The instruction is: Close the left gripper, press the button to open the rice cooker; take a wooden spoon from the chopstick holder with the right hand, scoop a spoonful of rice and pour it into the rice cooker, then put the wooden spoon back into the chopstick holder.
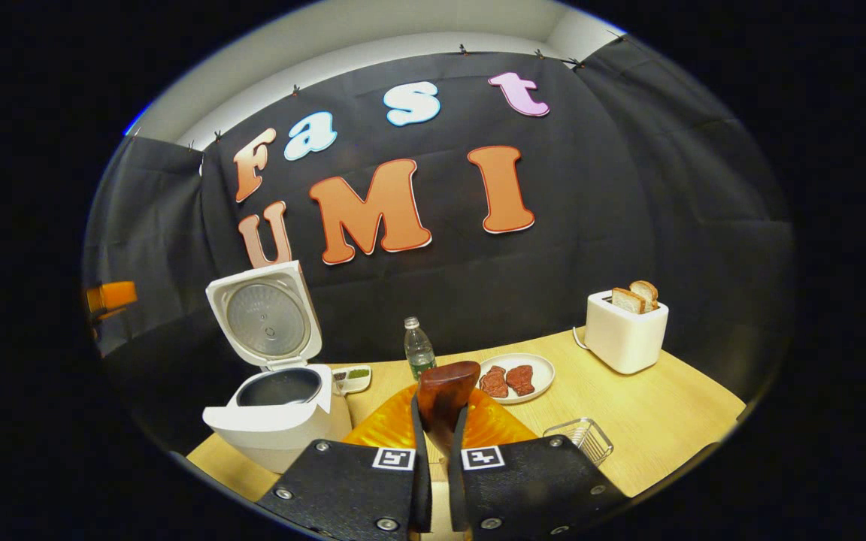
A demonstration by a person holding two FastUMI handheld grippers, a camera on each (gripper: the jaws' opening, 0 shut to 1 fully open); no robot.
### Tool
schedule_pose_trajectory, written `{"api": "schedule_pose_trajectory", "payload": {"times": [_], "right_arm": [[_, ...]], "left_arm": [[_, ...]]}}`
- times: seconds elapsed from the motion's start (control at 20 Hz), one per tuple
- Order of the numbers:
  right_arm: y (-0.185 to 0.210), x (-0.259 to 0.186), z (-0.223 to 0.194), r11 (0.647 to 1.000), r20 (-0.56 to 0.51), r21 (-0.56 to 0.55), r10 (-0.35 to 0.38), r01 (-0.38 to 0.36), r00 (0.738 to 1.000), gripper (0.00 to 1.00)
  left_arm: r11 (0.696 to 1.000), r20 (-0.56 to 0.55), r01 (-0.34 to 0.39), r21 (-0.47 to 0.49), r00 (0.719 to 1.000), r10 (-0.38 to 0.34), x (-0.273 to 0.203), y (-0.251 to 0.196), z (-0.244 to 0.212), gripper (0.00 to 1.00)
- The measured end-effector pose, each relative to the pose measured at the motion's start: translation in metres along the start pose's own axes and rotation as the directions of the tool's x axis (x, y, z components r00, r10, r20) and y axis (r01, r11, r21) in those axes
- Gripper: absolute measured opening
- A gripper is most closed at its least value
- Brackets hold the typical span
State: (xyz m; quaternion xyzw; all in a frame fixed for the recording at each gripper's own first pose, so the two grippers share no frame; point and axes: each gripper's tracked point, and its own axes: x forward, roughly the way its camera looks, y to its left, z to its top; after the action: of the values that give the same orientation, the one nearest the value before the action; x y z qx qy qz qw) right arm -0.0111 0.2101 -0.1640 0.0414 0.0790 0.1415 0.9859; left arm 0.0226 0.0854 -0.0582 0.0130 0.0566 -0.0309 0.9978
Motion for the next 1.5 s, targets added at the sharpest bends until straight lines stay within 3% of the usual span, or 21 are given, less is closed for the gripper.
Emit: {"api": "schedule_pose_trajectory", "payload": {"times": [0.1,0.35,0.4,0.6,0.75,0.95,1.1,1.35,1.5], "right_arm": [[-0.002,0.01,-0.026,0.999,-0.019,-0.025,-0.044,0.043,0.999,0.08],[-0.01,0.014,-0.064,0.985,-0.079,-0.096,-0.149,0.141,0.986,0.08],[-0.013,0.012,-0.074,0.978,-0.098,-0.149,-0.161,0.145,0.982,0.08],[0.013,-0.001,-0.089,0.969,-0.13,-0.238,-0.092,0.06,0.987,0.08],[0.021,-0.014,-0.101,0.988,-0.157,-0.143,-0.076,0.053,0.985,0.09],[0.02,-0.025,-0.104,0.985,-0.169,0.133,-0.084,0.107,0.982,0.09],[0.023,-0.027,-0.107,0.927,-0.181,0.353,-0.065,0.127,0.981,0.08],[0.012,-0.019,-0.112,0.83,-0.217,0.518,-0.105,0.206,0.97,0.08],[0.009,-0.012,-0.118,0.711,-0.256,0.663,-0.078,0.234,0.963,0.08]], "left_arm": [[0.999,-0.008,0.043,0.014,0.999,-0.043,0.008,0.003,0.0,0.98],[0.998,-0.014,0.067,0.02,0.998,-0.066,0.02,0.016,0.011,0.99],[0.998,-0.022,0.064,0.029,0.998,-0.063,0.022,0.019,0.011,0.99],[0.999,-0.041,0.043,0.01,0.998,-0.043,0.022,0.026,0.01,0.98],[1.0,-0.052,0.021,-0.005,0.998,-0.022,0.024,0.033,0.007,0.99],[0.999,-0.027,0.036,-0.013,0.999,-0.036,0.017,0.034,0.018,0.99],[0.999,-0.02,0.038,-0.013,0.999,-0.039,0.014,0.039,0.02,0.99],[0.999,-0.024,0.043,-0.025,0.999,-0.043,0.009,0.045,0.019,0.99],[0.998,-0.029,0.048,-0.047,0.998,-0.05,0.008,0.045,0.02,0.99]]}}
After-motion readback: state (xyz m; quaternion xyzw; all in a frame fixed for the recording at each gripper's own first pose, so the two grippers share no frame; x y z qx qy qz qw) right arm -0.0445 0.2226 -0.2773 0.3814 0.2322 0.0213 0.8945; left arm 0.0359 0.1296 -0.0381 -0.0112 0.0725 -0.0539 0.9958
